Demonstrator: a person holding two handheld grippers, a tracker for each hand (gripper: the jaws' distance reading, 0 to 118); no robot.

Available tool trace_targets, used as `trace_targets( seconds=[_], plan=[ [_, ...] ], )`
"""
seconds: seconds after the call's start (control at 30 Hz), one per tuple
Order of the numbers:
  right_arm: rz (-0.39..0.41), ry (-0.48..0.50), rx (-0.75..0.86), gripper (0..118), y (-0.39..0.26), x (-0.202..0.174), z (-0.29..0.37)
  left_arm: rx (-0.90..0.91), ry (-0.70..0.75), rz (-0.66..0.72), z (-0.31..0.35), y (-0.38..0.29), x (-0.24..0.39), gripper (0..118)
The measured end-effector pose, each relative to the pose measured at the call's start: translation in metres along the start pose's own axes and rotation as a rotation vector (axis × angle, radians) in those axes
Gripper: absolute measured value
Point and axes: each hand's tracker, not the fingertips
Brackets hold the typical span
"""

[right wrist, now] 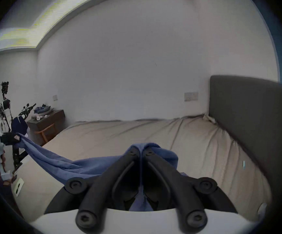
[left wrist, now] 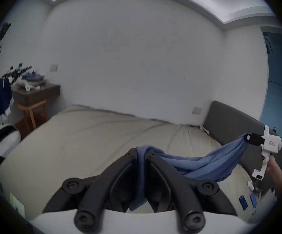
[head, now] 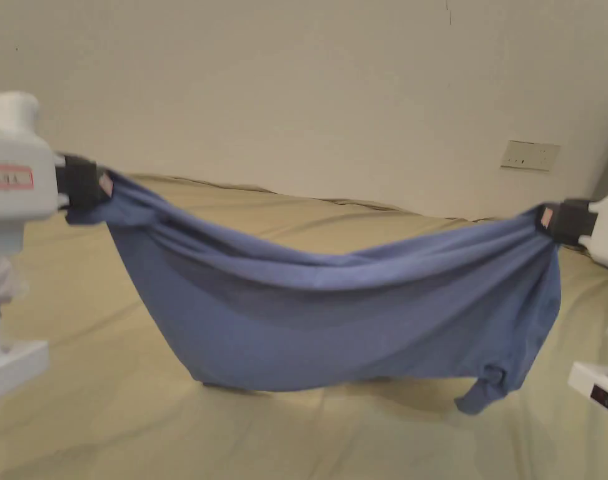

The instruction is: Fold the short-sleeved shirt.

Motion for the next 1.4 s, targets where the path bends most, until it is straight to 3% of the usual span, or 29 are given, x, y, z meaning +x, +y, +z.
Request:
trace_targets(
  seconds=[0.13, 0.33, 0.53, 0.6, 0.83, 0.93, 0.97, 1.0, 1.03, 1.07, 1.1, 1.23, 1.3, 1.33, 1.37, 1.4],
  plan=[
    [-0.059, -0.02, -0.074, 4, -0.053, 0.016, 0.014, -0.092, 0.008, 0.045, 0.011, -0.064, -0.013, 6],
    [-0.086, -0.035, -0.136, 4, -0.117, 0.041, 0.052, -0.137, 0.013, 0.155, 0.042, -0.141, -0.037, 6],
    [-0.075, -0.02, -0.21, 4, -0.181, 0.046, 0.092, -0.213, 0.015, 0.172, 0.066, -0.197, -0.037, 6],
    [-0.125, -0.019, -0.249, 4, -0.205, 0.048, 0.104, -0.232, 0.007, 0.172, 0.076, -0.214, -0.035, 6],
    [-0.188, -0.057, -0.374, 4, -0.272, 0.07, 0.12, -0.297, 0.006, 0.279, 0.107, -0.277, -0.037, 7],
    [-0.214, -0.052, -0.388, 5, -0.288, 0.071, 0.129, -0.337, 0.009, 0.312, 0.12, -0.301, -0.038, 11],
    [-0.225, -0.049, -0.398, 6, -0.291, 0.071, 0.132, -0.348, 0.035, 0.312, 0.125, -0.308, -0.037, 19],
    [-0.218, -0.057, -0.398, 25, -0.294, 0.07, 0.137, -0.347, 0.054, 0.314, 0.131, -0.313, -0.036, 50],
    [-0.211, -0.065, -0.396, 55, -0.294, 0.069, 0.141, -0.344, 0.056, 0.325, 0.136, -0.315, -0.038, 89],
    [-0.188, -0.077, -0.393, 91, -0.291, 0.067, 0.146, -0.318, 0.062, 0.345, 0.146, -0.314, -0.037, 112],
    [-0.153, -0.098, -0.365, 111, -0.286, 0.062, 0.154, -0.238, 0.037, 0.352, 0.159, -0.31, -0.034, 115],
    [0.008, -0.13, -0.196, 110, -0.264, 0.019, 0.188, -0.081, 0.145, 0.139, 0.189, -0.29, 0.001, 115],
    [0.05, -0.163, -0.143, 107, -0.26, -0.007, 0.205, -0.012, 0.215, 0.037, 0.199, -0.29, 0.024, 115],
    [0.048, -0.161, -0.125, 101, -0.261, -0.016, 0.212, -0.003, 0.223, 0.018, 0.203, -0.292, 0.033, 113],
    [0.043, -0.154, -0.108, 84, -0.263, -0.025, 0.218, -0.007, 0.207, 0.014, 0.206, -0.295, 0.04, 104],
    [0.042, -0.14, -0.108, 42, -0.266, -0.036, 0.223, -0.014, 0.187, 0.021, 0.209, -0.299, 0.046, 72]
  ],
)
